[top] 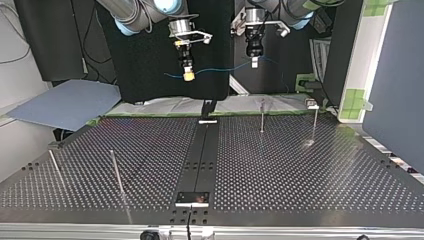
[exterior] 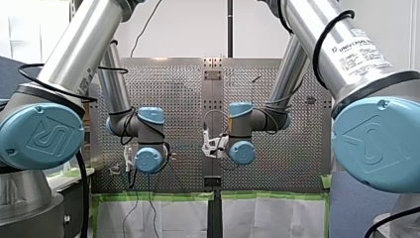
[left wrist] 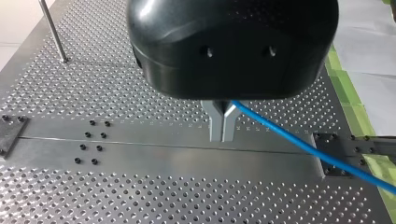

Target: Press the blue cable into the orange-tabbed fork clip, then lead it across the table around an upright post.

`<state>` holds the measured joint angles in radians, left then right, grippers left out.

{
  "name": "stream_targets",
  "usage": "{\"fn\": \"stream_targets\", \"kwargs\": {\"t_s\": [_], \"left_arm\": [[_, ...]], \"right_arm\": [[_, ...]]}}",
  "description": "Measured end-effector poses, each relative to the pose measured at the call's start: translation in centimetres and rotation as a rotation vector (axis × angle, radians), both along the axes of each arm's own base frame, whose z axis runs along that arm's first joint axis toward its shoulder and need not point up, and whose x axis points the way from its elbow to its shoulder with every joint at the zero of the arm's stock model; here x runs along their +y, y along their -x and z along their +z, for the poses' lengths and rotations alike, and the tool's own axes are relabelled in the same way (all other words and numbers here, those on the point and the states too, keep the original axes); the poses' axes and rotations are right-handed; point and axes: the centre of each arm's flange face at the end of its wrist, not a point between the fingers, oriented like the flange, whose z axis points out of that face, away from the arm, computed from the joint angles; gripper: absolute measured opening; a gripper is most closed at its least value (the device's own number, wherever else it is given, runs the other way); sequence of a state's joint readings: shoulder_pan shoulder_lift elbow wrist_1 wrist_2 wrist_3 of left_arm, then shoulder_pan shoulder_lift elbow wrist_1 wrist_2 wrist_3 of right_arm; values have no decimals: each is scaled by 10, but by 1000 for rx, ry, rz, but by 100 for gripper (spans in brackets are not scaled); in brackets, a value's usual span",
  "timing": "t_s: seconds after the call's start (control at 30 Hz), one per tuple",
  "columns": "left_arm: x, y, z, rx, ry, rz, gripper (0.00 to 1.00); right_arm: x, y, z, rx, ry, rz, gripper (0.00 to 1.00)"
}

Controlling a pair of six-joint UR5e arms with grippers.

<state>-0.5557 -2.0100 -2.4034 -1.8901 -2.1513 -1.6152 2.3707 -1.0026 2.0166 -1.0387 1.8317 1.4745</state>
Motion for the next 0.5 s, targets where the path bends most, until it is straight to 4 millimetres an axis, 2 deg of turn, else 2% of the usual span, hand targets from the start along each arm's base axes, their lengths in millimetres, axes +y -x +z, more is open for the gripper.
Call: {"fn": "stream_targets", "kwargs": {"t_s": [0.23,0.5], "left_arm": [[0,0,0,0,0,0,0],[0,0,0,0,0,0,0]], "right_arm": [[2,-5,-4,-1,-15,-1,0],[7,1,-40,69,-95,-55,0]]}}
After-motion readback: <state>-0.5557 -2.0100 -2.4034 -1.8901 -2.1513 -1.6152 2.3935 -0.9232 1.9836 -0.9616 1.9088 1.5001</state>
